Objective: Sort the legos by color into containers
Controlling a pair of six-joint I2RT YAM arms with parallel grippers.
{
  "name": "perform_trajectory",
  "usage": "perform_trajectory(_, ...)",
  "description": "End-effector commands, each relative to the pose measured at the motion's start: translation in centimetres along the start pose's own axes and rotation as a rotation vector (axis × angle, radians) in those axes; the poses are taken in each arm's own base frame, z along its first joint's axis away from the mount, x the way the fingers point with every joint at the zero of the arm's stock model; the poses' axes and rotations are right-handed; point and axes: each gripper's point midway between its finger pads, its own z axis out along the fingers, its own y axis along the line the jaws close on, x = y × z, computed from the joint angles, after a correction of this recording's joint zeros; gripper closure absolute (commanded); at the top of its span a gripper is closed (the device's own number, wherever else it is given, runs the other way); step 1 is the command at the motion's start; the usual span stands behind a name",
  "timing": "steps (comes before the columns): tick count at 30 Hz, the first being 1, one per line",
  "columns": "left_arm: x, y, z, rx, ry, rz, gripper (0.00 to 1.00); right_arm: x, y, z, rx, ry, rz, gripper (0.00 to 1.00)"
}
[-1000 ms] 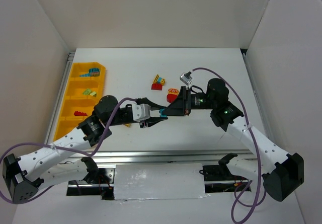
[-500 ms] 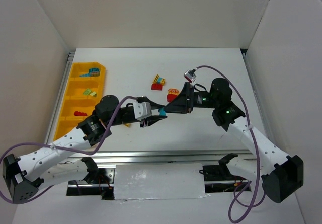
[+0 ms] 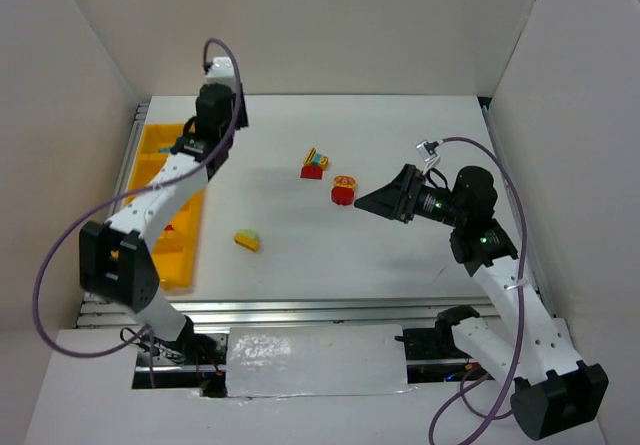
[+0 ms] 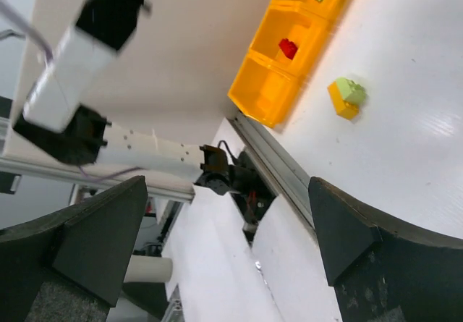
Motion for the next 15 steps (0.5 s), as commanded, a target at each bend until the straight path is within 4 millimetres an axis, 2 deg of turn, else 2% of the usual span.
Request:
perform_trajectory(1,-0.6,10.9,2.7,-0.475,0.055,-0.198,1.0,0.4,-1.1,-0.8,0.06,-0.021,-0.061,0.0)
perform_trajectory(2,-0.6,12.2,3.6,-0.506,0.066,-0.223,1.0,0.5,-1.2,-0.9,0.061,-0.022,-0.063,0.0)
perform_trajectory(3,-0.8,14.9,5.3,-0.587,0.061,-0.276,1.0,0.8,-1.5,-0.9,0.061,-0.016,-0.06,0.0)
perform_trajectory(5,0.4,17.0,6.4,-0.643,0.119,-0.282,1.0,1.0,-1.6,-1.0,0.059,-0.012,-0.058,0.0)
perform_trajectory(6,0.4,19.2,7.3,-0.719,0.107,-0.297,1.0,1.2,-1.8,-1.1,0.059,-0.007,-0.055,0.0)
perform_trajectory(8,1.8,21.2,7.6,-0.794,0.146,-0.311,1.0,1.5,-2.1,-1.1,0.059,0.003,-0.059,0.0)
perform_trajectory(9,2.2,23.0,8.3,-0.83,0.152,-0.326,1.0,1.6,-2.3,-1.1,0.066,0.006,-0.06,0.0)
perform_trajectory(10,2.9,23.5,8.5,-0.843,0.169,-0.334,1.0,1.6,-2.6,-1.0,0.075,0.008,-0.072,0.0)
perform_trajectory(11,3.8,25.4,8.9,-0.864,0.177,-0.344,1.0,1.6,-2.8,-1.0,0.082,0.012,-0.069,0.0)
perform_trajectory(15,5.5,26.3,11.7,-0.779,0.195,-0.317,1.0,2.1,-3.3,-0.6,0.066,0.054,-0.065,0.0)
